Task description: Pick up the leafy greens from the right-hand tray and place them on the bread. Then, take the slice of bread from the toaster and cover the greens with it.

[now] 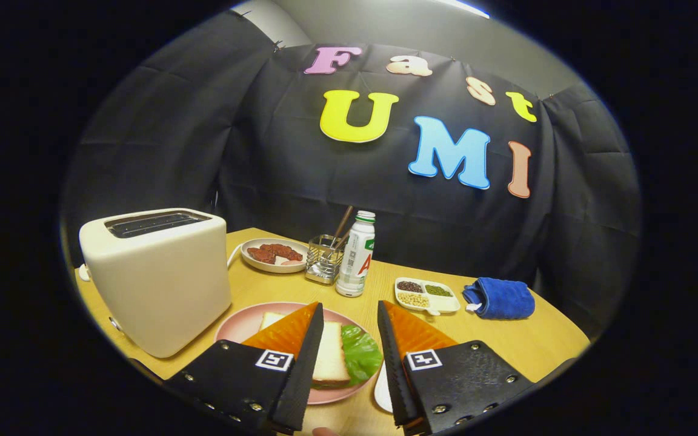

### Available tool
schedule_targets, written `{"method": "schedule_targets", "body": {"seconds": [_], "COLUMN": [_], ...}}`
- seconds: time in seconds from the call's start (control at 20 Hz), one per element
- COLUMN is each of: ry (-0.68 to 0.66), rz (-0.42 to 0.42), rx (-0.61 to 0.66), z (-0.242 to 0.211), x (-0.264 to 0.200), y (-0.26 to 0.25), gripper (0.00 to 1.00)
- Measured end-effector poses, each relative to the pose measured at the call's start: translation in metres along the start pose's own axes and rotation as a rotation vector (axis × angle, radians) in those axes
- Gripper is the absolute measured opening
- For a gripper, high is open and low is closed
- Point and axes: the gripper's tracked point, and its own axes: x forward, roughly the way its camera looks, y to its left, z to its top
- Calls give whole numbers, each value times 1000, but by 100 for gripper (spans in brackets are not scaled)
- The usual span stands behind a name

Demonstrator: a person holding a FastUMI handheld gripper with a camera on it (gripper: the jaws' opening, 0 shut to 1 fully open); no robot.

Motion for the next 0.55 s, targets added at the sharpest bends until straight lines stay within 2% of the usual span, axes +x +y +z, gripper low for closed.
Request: {"method": "schedule_targets", "body": {"seconds": [0.3,0.55], "ry": [-32,-40], "rz": [-28,1], "rx": [52,66], "z": [13,16], "x": [-15,-23], "y": [-47,-87], "gripper": [54,54]}}
